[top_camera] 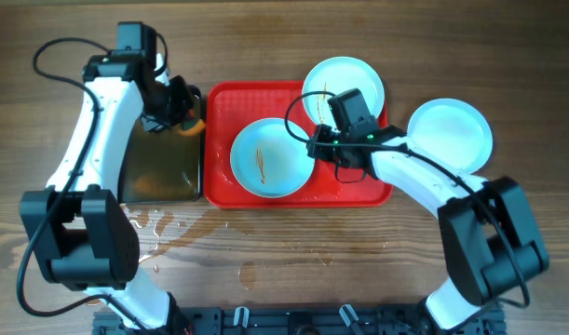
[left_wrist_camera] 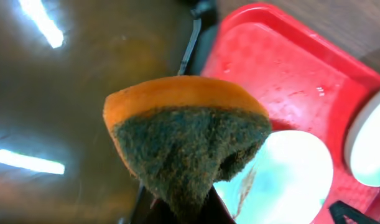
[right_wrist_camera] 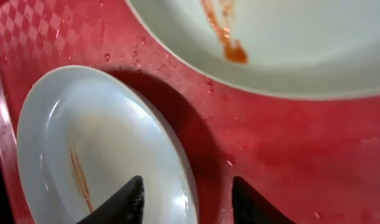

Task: Clean dirty plates on tray and stack at the side
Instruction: 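Grasp the rim of the lower-right blue plate with the right gripper, then scrub the held plate with the sponge using the left gripper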

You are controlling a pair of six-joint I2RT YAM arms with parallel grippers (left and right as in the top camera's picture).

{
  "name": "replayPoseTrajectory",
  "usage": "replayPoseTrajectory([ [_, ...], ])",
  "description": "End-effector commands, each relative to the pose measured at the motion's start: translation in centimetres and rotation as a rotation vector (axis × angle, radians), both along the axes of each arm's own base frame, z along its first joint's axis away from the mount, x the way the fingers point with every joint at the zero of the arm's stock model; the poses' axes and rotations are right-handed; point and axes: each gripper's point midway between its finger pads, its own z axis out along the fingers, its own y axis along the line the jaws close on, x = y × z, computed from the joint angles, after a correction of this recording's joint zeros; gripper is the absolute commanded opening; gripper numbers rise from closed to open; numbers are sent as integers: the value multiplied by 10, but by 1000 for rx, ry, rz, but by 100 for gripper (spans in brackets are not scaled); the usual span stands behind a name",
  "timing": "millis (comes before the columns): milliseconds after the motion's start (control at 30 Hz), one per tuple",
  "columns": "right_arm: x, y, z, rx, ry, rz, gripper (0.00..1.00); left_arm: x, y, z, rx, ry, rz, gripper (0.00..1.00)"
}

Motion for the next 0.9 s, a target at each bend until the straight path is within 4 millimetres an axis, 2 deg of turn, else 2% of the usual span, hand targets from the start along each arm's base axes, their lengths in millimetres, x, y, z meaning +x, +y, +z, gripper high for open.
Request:
replayPoseTrajectory([
  [0,-4,14,-22,22,62,75,37,2,-26,8,2,-36,-83,4],
  [67,-7,18,-27,46,92,74,28,0,-37,8,1,-37,-108,4],
  [167,-9,17,-29,52,124,37,19,-2,-51,7,0,-40,-143,4],
  [233,-14,16,-32,56,158,3,6,-2,-59,5,-2,-37,-154,4],
  [433,-17,21,-30,89,177,9,4,-9,-84,-24,-12,41,-188,4],
  [600,-17,21,-30,90,177,15,4,-10,-128,-71,-15,67,-386,4],
  [667,-17,21,-30,90,175,18,4,-11,-137,-89,-2,77,-454,4],
  [800,-16,22,-29,88,167,26,4,-30,-130,-125,44,200,-478,4],
  [867,-15,22,-29,89,162,31,4,-46,-132,-128,14,265,-513,4],
])
